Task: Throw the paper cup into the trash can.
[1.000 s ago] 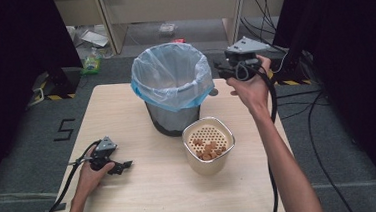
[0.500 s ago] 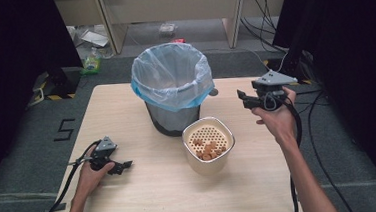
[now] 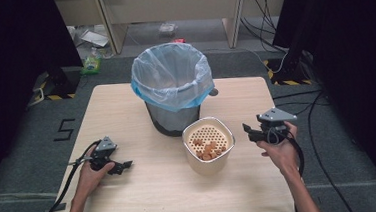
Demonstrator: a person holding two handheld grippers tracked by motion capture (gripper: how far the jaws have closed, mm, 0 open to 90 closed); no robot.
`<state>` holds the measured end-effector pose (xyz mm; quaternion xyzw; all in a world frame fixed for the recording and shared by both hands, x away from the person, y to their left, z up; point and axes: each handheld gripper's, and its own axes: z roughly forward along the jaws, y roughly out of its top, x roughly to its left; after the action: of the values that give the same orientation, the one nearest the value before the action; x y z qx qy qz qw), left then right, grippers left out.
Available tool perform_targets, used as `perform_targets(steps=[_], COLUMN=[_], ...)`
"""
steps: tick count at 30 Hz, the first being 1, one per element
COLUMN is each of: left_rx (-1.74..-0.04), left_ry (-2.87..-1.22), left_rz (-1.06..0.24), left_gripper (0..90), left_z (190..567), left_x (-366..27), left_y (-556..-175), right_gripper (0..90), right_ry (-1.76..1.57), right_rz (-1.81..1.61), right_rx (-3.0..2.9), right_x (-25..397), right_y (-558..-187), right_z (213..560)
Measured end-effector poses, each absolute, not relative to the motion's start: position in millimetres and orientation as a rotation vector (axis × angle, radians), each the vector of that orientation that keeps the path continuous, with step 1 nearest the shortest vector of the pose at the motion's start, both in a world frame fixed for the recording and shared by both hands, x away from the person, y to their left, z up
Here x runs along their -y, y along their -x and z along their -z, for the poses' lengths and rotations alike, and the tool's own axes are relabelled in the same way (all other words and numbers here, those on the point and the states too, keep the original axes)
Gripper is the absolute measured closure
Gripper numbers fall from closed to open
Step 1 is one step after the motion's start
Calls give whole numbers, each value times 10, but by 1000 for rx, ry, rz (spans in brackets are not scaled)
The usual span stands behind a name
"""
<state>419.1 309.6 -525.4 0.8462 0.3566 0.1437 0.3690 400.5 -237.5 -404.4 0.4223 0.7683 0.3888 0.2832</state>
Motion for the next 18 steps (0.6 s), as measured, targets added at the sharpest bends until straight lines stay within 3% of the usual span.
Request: perform_targets(steps=[18], left_rx=[-915], left_ry=[-2172], left_rz=[-369], left_gripper=[0], left_z=[5255], left_x=[-3096], left_y=[-4191], right_gripper=[365], right_ry=[-1213], right_rz=[-970], right_rx=[-2133], right_x=[2393], right_y=[-3658], right_z=[4851])
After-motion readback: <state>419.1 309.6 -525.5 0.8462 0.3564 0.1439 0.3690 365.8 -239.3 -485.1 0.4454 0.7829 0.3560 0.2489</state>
